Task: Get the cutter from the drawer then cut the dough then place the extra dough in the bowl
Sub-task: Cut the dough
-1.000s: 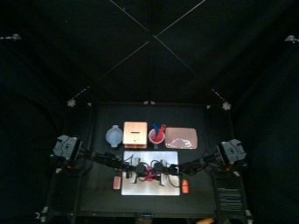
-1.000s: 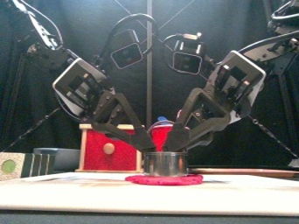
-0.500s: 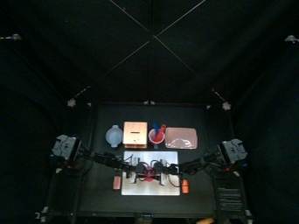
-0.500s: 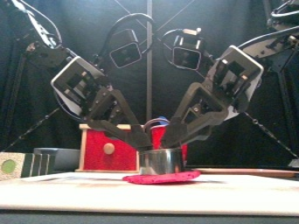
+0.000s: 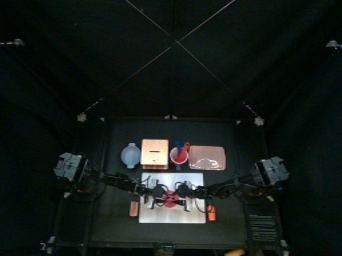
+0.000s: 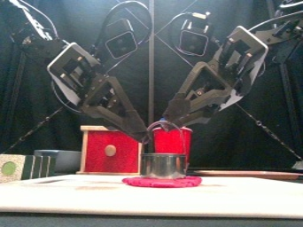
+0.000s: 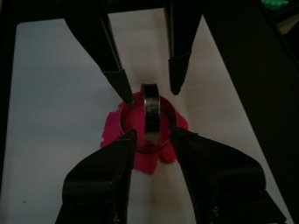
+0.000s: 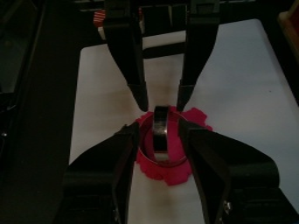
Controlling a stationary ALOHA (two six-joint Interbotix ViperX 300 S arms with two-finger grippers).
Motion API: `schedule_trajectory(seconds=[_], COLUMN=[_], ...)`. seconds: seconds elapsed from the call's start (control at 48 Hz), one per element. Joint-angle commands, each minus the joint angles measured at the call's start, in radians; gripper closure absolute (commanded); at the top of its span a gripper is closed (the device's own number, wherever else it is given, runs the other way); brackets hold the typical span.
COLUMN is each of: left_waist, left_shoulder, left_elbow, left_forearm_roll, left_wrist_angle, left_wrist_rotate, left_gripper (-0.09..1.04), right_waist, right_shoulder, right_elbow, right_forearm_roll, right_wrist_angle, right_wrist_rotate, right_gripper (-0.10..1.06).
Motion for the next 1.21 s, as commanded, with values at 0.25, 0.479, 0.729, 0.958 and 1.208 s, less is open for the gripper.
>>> schedule_trajectory(seconds=[0.25, 0.479, 0.729, 0.958, 1.208], left_waist=[0.008, 0.006, 0.011, 0.011, 0.011], left_shoulder=[-0.032, -0.035, 0.028, 0.074, 0.104], left_elbow=[0.015, 0.058, 0.054, 0.057, 0.052], left_forearm_roll=[-0.003, -0.051, -0.051, -0.054, -0.061], left_wrist_angle=[-0.038, -0.046, -0.089, -0.147, -0.158], left_wrist_rotate=[-0.003, -0.003, 0.0, 0.0, 0.0], left_gripper=[0.18, 0.19, 0.35, 0.44, 0.45], right_waist=[-0.008, -0.015, -0.028, -0.034, -0.038], right_shoulder=[-0.048, -0.048, -0.046, -0.041, -0.026], right_elbow=[-0.012, -0.035, -0.057, -0.075, -0.095], right_forearm_roll=[-0.014, -0.018, -0.021, -0.021, -0.021], right_wrist_angle=[0.031, 0.064, 0.089, 0.115, 0.14], right_wrist_rotate=[0.003, 0.003, 0.003, 0.005, 0.005], right_gripper=[0.18, 0.18, 0.18, 0.18, 0.18])
